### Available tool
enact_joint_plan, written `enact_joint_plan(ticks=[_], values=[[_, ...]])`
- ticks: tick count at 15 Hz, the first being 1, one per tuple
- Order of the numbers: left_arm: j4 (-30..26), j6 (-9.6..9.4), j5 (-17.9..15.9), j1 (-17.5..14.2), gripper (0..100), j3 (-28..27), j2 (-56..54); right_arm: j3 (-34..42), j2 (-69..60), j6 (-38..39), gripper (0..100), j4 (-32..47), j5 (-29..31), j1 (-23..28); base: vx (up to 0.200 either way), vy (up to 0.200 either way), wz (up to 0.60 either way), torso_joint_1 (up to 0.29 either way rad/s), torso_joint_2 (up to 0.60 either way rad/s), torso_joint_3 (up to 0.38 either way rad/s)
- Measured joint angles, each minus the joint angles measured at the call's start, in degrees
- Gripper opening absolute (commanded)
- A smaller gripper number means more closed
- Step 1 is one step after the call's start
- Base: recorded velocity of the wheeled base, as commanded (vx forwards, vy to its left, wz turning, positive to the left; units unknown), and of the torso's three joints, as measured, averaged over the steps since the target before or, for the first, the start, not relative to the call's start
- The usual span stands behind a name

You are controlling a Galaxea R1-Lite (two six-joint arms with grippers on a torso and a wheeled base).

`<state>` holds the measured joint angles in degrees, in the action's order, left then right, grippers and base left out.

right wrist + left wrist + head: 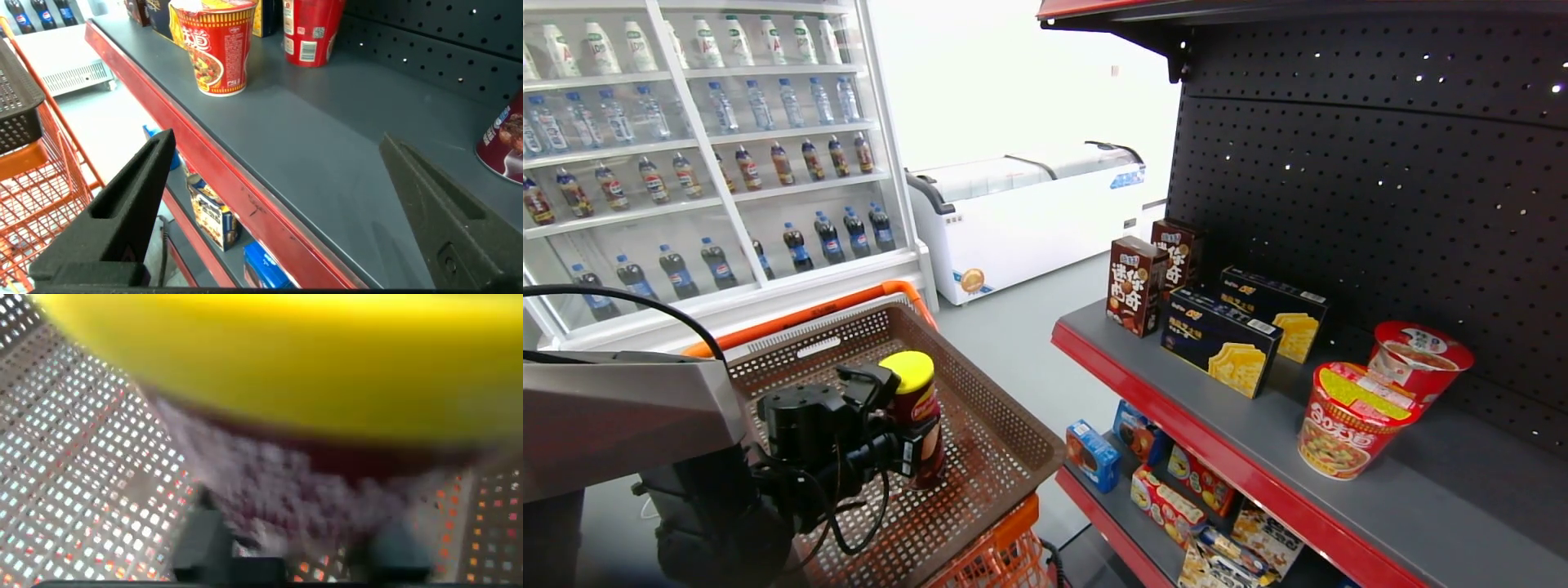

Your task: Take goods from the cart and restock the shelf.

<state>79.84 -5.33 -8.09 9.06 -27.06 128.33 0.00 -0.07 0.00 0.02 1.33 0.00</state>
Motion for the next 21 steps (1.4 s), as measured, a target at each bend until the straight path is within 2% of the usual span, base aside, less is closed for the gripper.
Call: enact_joint_plan(ticks=[5,7,8,10,12,14,16,21], values=[[-10.56,-0.30,4.29,0.37,0,-0.27,-6.21,0.00,0.00,0.00,100,-0.02,-0.02,0.00,0.000,0.000,0.00,0.000,0.00,0.000],[-14.47,-0.99,5.61,0.28,0,-0.85,-9.81,0.00,0.00,0.00,100,-0.02,0.00,0.00,0.000,0.000,0.00,0.000,0.00,0.000],[-17.96,-0.46,6.11,0.20,0,-1.99,-12.65,0.00,0.00,0.00,100,-0.02,0.00,0.00,0.000,0.000,0.00,0.000,0.00,0.000],[-27.94,1.99,6.46,-0.18,0,-5.32,-19.37,0.00,0.00,0.00,100,-0.02,0.00,0.00,0.000,0.000,0.00,0.000,0.00,0.000],[-38.57,4.60,5.25,-1.07,0,-8.96,-26.84,0.00,0.00,0.00,100,-0.02,0.00,0.00,0.000,0.000,0.00,0.000,0.00,0.000],[-45.21,7.44,4.43,-1.57,0,-10.34,-34.43,0.00,0.00,0.00,100,-0.02,0.00,0.00,0.000,0.000,0.00,0.000,0.00,0.000],[-51.24,8.55,4.13,-1.71,0,-9.35,-42.64,0.00,0.00,0.00,100,-0.02,0.00,0.00,0.000,0.000,0.00,0.000,0.00,0.000],[-57.17,7.38,3.97,-1.07,0,-0.22,-63.20,0.00,0.00,0.00,100,0.00,0.00,0.00,0.000,0.000,0.00,0.000,0.00,0.000]])
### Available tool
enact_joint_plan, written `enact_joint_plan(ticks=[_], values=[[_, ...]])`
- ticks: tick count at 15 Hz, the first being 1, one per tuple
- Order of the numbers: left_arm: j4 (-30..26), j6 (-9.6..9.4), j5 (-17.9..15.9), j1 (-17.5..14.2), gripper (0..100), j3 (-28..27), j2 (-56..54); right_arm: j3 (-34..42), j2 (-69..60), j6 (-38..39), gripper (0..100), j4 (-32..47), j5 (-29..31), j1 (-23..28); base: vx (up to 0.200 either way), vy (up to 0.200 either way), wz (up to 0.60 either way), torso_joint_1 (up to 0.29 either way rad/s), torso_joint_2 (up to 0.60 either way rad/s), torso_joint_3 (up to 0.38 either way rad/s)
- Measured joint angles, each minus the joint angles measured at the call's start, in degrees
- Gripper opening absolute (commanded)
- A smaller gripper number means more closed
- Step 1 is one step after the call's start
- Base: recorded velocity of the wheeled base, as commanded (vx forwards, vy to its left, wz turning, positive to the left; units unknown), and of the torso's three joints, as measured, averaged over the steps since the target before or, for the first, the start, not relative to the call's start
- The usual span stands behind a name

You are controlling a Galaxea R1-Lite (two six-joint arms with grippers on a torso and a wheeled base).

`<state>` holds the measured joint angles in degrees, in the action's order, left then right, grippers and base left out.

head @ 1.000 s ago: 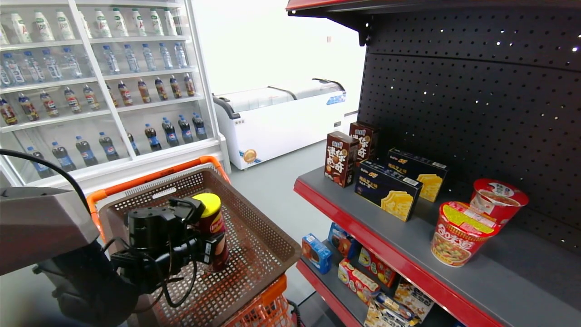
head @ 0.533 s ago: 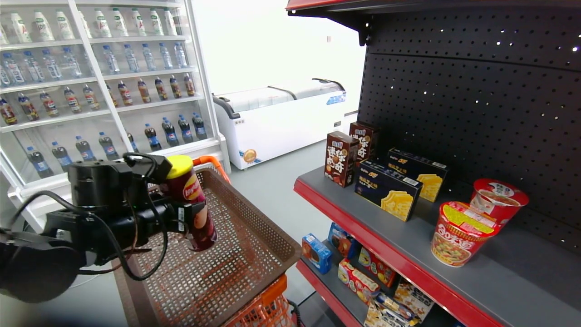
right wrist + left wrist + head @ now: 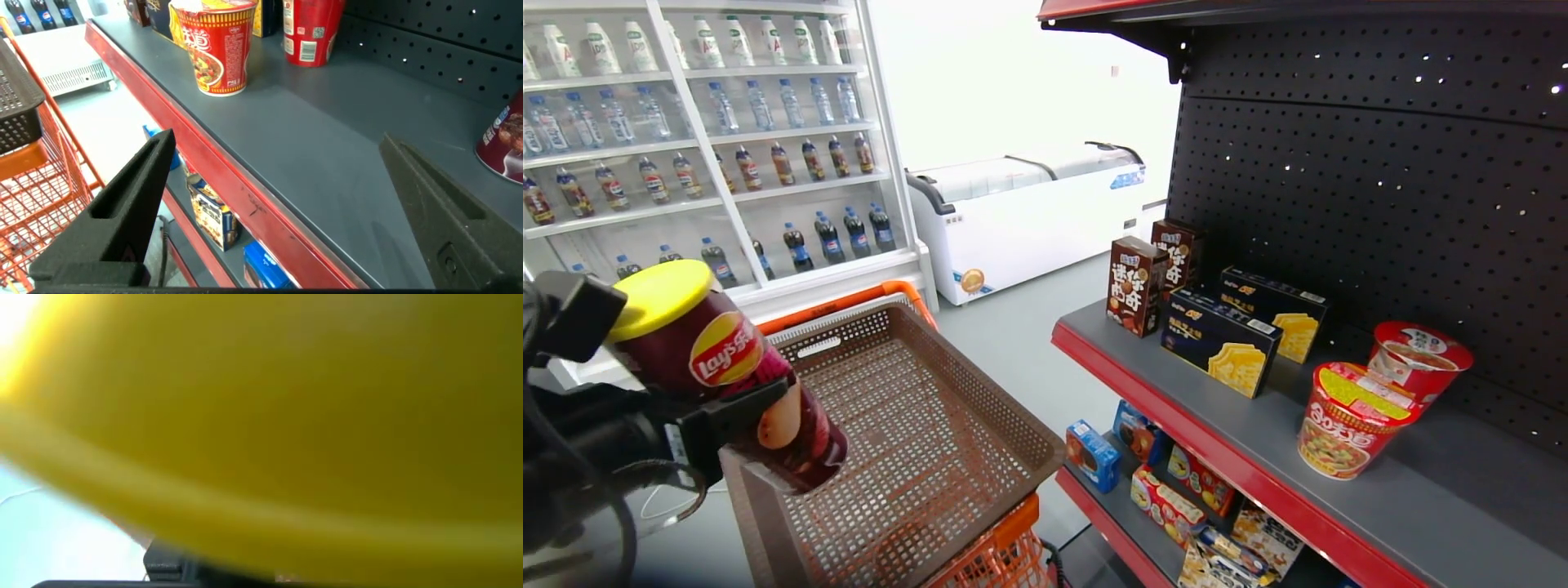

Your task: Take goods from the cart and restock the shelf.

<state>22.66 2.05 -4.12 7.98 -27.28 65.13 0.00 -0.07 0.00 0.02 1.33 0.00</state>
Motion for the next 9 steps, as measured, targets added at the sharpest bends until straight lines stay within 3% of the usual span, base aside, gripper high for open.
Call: enact_joint_plan(ticks=[4,6,9], values=[[-2.08,-0.44,-4.02,0.28,0,2.80,-9.44,0.00,0.00,0.00,100,-0.02,0.00,0.00,0.000,0.000,0.00,0.000,0.00,0.000],[-2.13,-0.44,-4.24,0.28,0,3.19,-12.28,0.00,0.00,0.00,100,-0.02,-0.18,0.00,0.000,0.000,0.00,0.000,0.00,0.000],[-2.26,-0.33,-4.08,0.13,0,5.29,-16.08,0.00,0.00,0.00,100,-0.02,-0.27,0.00,0.000,0.000,-0.60,-0.001,0.01,-0.001]])
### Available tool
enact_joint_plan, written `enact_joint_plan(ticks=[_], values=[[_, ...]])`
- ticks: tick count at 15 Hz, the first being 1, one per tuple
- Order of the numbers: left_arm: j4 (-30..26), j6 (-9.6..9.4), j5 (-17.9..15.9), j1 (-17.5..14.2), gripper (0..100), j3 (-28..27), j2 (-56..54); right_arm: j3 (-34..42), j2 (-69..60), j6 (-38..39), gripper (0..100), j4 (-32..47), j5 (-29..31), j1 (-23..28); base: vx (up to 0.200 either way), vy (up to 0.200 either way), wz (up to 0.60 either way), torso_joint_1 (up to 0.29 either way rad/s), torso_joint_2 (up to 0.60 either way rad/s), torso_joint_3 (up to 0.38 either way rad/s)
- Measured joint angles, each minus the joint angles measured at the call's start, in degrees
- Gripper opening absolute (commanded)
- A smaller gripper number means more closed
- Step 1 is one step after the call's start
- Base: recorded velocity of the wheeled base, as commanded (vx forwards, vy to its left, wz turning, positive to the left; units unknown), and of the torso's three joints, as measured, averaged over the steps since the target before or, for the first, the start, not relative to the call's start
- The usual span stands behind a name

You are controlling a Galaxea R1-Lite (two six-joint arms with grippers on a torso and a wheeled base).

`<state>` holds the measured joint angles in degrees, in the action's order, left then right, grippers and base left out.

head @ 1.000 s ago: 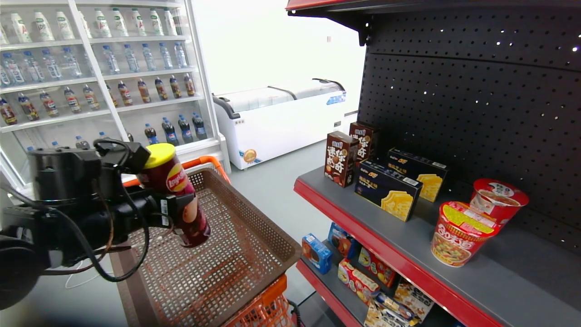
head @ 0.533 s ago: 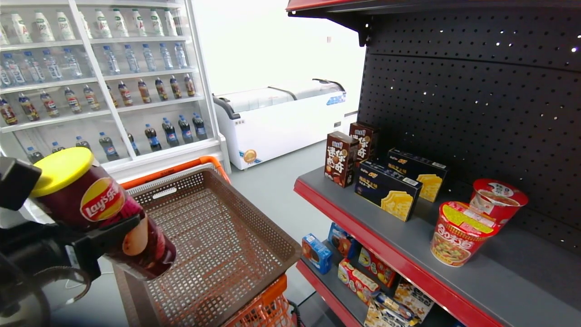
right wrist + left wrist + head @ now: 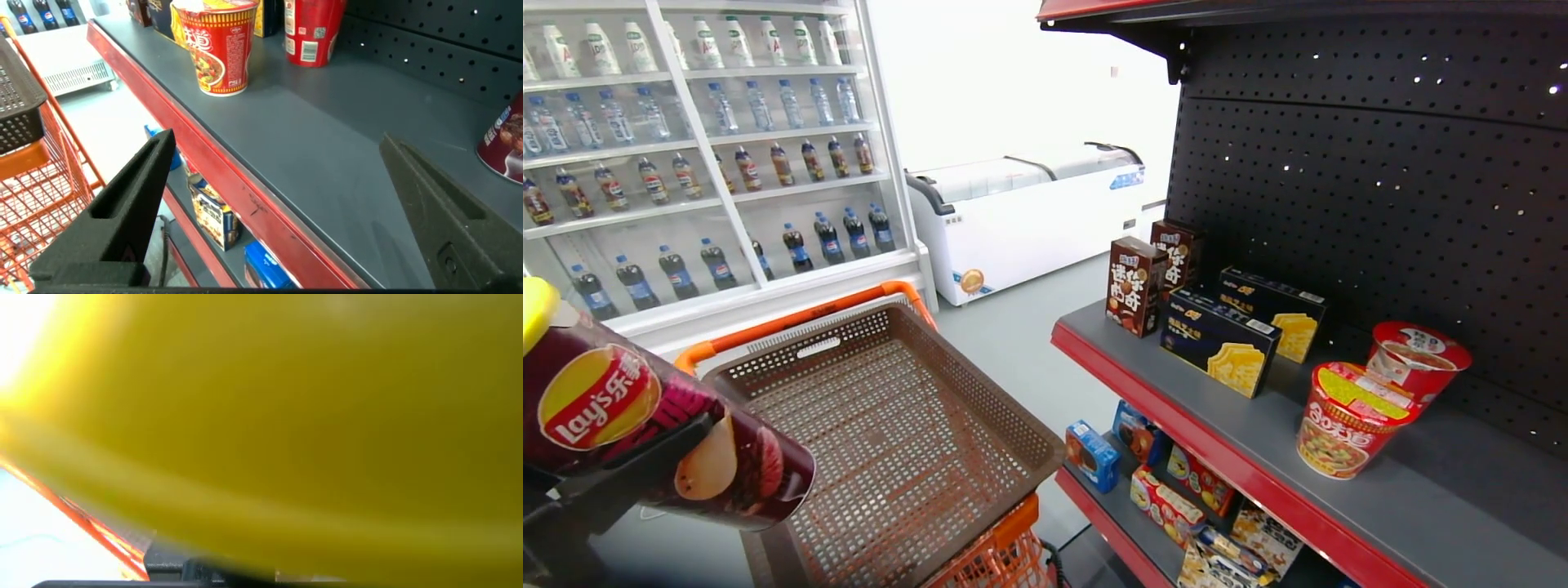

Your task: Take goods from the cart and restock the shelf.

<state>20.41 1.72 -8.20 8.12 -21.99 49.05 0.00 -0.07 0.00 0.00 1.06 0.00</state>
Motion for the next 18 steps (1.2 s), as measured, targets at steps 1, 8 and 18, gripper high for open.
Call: enact_joint_plan(ticks=[1,8,18], values=[[0.06,0.05,0.11,-0.02,0,0.26,-0.77,0.00,0.00,0.00,100,0.00,-0.05,0.00,0.000,0.000,-0.60,-0.017,0.00,0.007],[0.00,0.24,0.11,-0.13,0,2.43,-2.10,0.00,0.00,0.00,100,0.00,0.00,0.00,0.000,0.000,-0.34,0.002,0.00,0.001],[0.01,0.55,0.16,-0.27,0,2.67,-2.12,0.00,0.00,0.00,100,0.02,-0.09,0.00,0.000,0.000,-0.54,0.004,0.00,0.002]])
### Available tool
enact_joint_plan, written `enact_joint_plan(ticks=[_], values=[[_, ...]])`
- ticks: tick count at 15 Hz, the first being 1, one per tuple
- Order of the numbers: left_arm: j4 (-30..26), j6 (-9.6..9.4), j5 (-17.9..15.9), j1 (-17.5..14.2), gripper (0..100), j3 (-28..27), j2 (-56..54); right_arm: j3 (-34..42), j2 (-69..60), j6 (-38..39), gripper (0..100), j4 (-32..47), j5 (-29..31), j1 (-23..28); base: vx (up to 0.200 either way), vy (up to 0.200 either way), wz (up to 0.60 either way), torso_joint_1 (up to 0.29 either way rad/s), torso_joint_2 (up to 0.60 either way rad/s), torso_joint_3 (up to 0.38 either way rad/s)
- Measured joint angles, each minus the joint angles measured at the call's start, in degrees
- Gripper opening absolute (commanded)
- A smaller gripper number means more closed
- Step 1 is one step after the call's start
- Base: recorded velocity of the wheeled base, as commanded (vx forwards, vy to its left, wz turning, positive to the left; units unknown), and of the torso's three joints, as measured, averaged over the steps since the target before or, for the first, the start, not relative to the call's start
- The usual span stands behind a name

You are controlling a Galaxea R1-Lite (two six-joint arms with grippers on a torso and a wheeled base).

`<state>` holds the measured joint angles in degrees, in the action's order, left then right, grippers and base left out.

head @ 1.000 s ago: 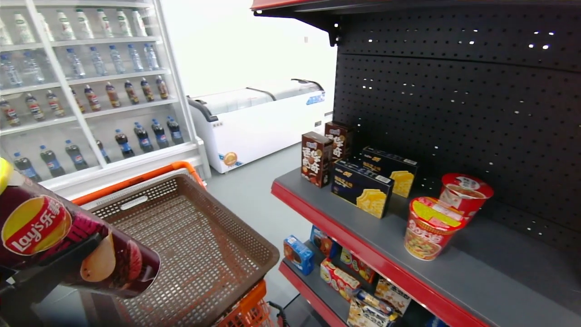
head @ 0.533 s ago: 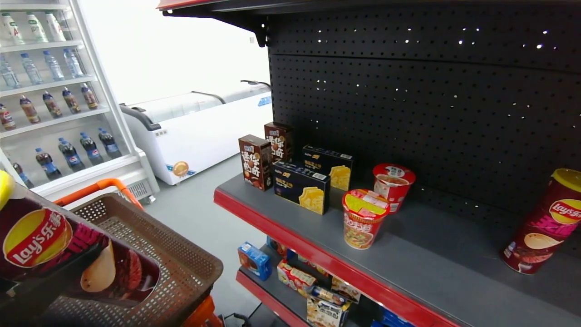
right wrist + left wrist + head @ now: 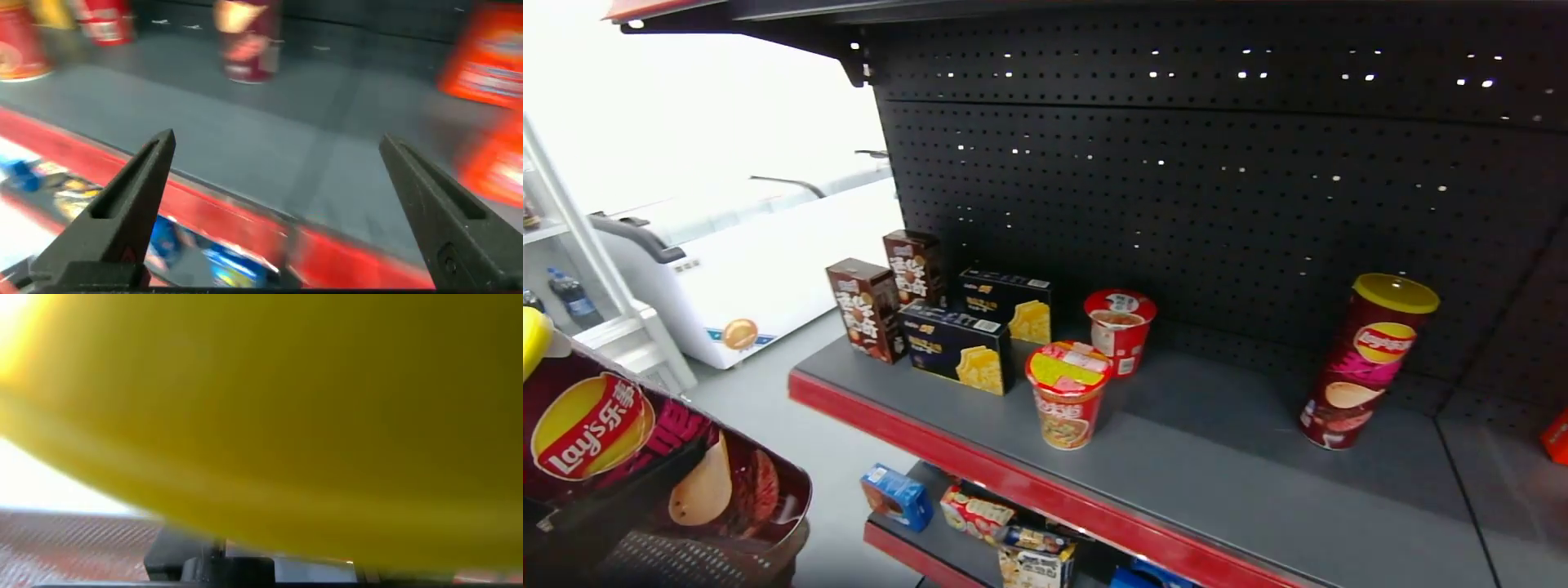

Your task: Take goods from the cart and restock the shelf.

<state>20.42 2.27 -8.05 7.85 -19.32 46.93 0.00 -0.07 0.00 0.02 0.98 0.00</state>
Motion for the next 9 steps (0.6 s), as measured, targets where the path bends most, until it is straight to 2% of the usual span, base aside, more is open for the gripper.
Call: enact_joint_plan(ticks=[8,9], values=[[0.05,0.00,0.24,-0.09,0,0.48,-0.05,0.00,0.00,0.00,100,-0.02,0.00,0.00,0.000,0.000,-0.60,0.004,0.00,0.004],[0.02,0.00,0.24,-0.09,0,0.50,-0.05,0.00,0.00,-0.05,100,0.00,0.00,0.00,0.000,0.000,0.00,0.000,0.00,0.000]])
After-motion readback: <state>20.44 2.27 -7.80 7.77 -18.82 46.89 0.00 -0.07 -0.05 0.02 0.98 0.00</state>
